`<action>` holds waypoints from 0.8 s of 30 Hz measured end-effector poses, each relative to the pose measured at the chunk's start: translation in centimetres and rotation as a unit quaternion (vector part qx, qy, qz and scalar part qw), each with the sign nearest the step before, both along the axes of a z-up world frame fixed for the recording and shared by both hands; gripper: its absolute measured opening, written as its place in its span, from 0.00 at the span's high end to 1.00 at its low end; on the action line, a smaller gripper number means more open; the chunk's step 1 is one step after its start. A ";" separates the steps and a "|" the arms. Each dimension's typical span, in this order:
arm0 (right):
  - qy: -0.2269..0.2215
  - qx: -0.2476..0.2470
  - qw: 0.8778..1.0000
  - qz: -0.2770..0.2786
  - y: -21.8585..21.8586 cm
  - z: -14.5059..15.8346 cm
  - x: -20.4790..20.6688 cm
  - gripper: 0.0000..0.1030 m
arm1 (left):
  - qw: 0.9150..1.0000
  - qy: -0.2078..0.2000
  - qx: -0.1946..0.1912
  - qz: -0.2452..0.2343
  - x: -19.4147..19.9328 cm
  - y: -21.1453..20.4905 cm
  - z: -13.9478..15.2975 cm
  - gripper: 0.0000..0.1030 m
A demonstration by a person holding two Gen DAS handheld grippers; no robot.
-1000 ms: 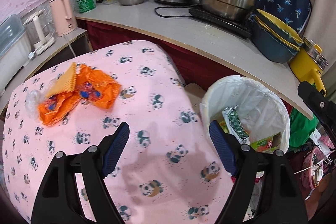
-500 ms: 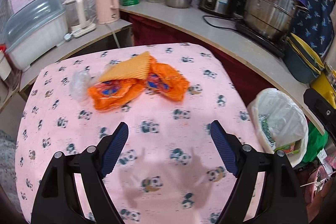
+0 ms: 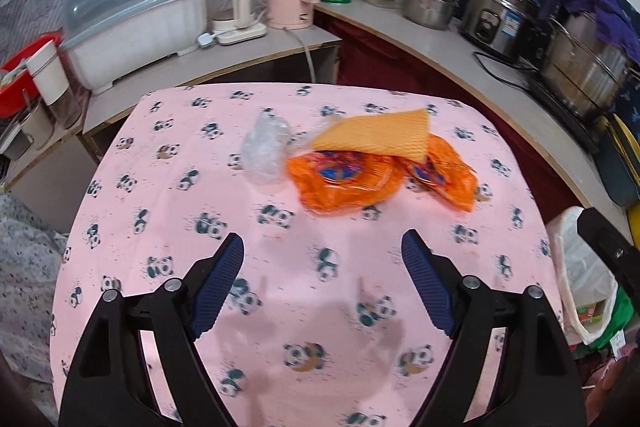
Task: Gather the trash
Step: 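Move both tools back to the orange wrappers on the table, then grasp the clear plastic bag with the left gripper while the right grasps the small orange foam net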
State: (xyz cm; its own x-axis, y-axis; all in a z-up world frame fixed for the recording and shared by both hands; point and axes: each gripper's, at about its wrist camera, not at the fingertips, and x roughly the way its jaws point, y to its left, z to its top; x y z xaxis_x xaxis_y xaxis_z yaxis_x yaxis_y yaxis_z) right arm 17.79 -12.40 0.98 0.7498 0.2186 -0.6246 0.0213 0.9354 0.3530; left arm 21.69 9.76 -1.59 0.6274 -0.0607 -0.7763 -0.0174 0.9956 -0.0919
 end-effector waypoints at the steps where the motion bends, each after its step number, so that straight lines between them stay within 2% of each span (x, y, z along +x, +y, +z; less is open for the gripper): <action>1: 0.004 0.002 1.000 0.005 0.5 -0.3 0.6 0.56 | 1.000 0.001 -0.001 0.006 0.4 0.7 -0.1 0.19; 10: 0.035 0.013 0.999 0.030 3.6 -3.5 7.3 0.56 | 0.999 0.014 -0.006 0.035 5.2 4.4 -1.9 0.18; 24: 0.057 0.012 0.998 0.028 5.3 -8.3 16.9 0.52 | 0.998 0.044 -0.009 0.033 14.1 5.4 -6.7 0.16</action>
